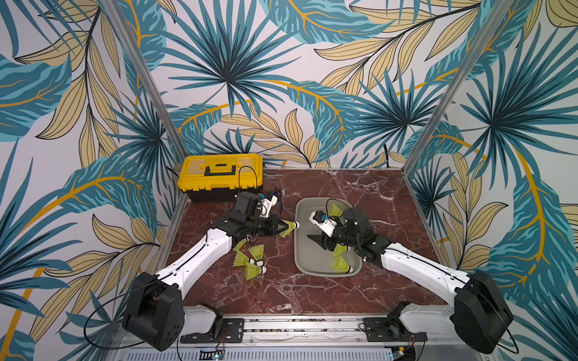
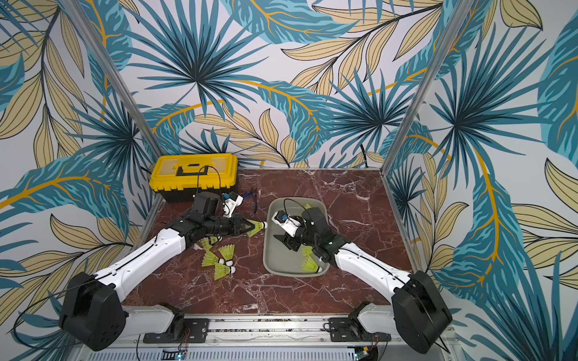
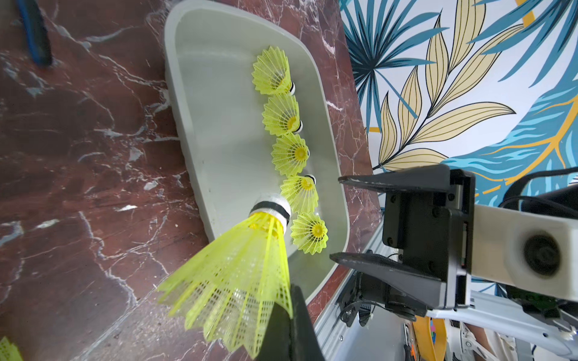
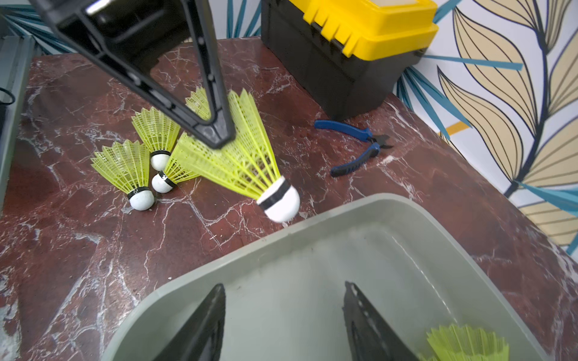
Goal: Put the shuttlecocks into the storage box
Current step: Place the shuttlecock in the storage box.
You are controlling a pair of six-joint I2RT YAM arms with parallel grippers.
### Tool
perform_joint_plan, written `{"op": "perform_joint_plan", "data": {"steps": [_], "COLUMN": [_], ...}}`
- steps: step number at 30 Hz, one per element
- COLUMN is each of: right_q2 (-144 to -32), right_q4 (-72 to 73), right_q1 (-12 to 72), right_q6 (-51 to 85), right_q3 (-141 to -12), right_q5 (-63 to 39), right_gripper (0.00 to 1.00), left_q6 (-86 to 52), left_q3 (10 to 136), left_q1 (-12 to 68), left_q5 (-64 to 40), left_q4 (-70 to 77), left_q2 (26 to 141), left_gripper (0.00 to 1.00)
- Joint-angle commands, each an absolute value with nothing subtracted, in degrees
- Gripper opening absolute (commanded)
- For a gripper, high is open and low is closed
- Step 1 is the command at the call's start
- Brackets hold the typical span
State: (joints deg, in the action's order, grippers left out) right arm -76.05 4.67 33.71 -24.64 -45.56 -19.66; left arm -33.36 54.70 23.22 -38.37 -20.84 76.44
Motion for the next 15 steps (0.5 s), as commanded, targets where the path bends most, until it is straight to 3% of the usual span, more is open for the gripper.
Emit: {"op": "perform_joint_plan", "data": {"steps": [1,15], "right_q2": [-78.44,-85.42], "right_q4": [4.17,-0.61], "right_q1": [33.86,34.19], "right_q6": [-28.44,-30.06], "right_q3": [-47.97,-53.43], "right_q5": [-24.84,-27.51], "right_gripper": [0.62,0.61], "left_q6": [-32.16,-32.78], "left_q3": [58.57,59.33], "left_q1": [23.52,23.91], "left_q5": [-41.52,-44.73], "left_q4": [-22.28,-21.19], "left_q2": [76.71,77.27], "left_gripper": [0.0,0.0]}}
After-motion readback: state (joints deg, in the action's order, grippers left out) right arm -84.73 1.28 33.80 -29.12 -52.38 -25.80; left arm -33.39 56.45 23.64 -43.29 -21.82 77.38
